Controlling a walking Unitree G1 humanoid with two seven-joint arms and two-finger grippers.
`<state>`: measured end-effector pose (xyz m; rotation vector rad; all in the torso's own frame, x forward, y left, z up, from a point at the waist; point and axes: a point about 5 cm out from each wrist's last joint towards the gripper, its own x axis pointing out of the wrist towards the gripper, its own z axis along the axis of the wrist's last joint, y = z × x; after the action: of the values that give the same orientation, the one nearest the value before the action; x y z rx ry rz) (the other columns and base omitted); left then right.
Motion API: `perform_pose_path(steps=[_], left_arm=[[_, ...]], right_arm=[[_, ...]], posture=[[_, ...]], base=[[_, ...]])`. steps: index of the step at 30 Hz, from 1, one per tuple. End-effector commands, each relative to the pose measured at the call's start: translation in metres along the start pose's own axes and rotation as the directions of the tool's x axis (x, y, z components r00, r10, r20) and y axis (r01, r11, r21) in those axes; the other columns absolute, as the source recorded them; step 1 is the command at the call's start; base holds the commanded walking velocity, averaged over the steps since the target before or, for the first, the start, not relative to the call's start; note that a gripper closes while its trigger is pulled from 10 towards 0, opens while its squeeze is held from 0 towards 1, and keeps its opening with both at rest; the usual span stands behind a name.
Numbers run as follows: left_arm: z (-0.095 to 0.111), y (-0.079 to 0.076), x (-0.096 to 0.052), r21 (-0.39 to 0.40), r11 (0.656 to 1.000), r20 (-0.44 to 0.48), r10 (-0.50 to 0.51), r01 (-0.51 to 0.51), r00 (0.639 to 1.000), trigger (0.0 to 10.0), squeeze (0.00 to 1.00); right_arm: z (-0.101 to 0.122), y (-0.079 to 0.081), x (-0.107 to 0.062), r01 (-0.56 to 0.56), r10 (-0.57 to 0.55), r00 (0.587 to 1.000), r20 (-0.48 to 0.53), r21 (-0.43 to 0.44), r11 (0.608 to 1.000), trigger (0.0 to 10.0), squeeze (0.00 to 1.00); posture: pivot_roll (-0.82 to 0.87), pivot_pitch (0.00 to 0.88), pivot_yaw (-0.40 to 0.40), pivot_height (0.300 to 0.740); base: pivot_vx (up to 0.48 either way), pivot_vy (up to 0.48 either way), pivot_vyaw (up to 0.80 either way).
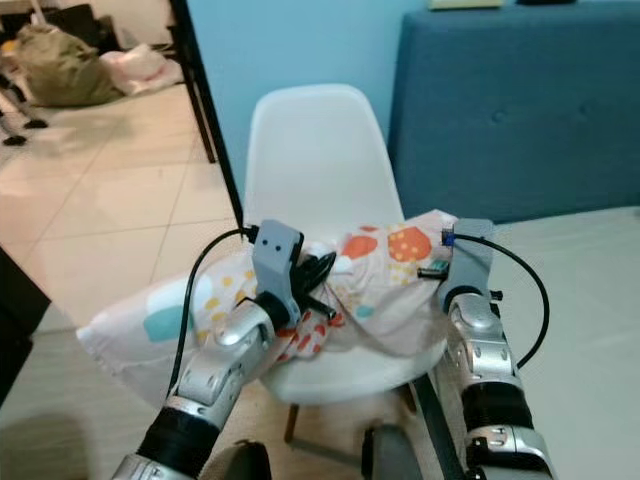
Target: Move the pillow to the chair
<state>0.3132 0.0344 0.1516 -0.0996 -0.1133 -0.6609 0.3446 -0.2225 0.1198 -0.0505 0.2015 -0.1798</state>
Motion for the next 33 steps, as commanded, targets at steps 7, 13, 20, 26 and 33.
perform_pose_path(steps=[7,13,20,26,33], left_arm=[[0.009,-0.009,0.006,0.029,0.998,0.037,-0.049,0.048,0.998,10.0,0.0],[0.024,-0.007,0.01,0.039,0.998,0.085,-0.049,0.045,0.995,10.0,0.0],[0.034,0.015,0.014,0.104,0.991,0.115,0.073,-0.085,0.991,10.0,0.0],[0.031,0.03,0.018,0.129,0.977,0.098,0.161,-0.173,0.982,10.0,1.0],[0.032,0.037,0.022,0.153,0.963,0.098,0.207,-0.22,0.973,10.0,1.0]], right_arm=[[-0.015,0.004,-0.002,0.004,-0.004,0.997,-0.078,0.004,1.0,10.0,0.0],[0.008,0.002,-0.001,0.003,-0.006,0.999,0.043,0.061,0.998,10.0,0.0],[0.031,0.005,0.004,-0.014,-0.004,0.99,0.139,0.133,0.991,10.0,0.0],[0.049,0.016,0.006,-0.097,0.046,0.969,0.242,0.204,0.974,10.0,1.0],[0.061,0.02,0.007,-0.086,0.011,0.956,0.293,0.245,0.966,10.0,1.0]], posture=[[-0.08,0.111,0.039,0.621],[-0.08,0.109,0.041,0.621],[-0.08,0.117,0.047,0.621],[-0.08,0.127,0.05,0.621],[-0.08,0.129,0.052,0.621]], base=[[0.0,0.0,0.0],[0.0,0.0,0.0],[0.0,0.0,0.0],[0.0,0.0,0.0],[0.0,0.0,0.0]])
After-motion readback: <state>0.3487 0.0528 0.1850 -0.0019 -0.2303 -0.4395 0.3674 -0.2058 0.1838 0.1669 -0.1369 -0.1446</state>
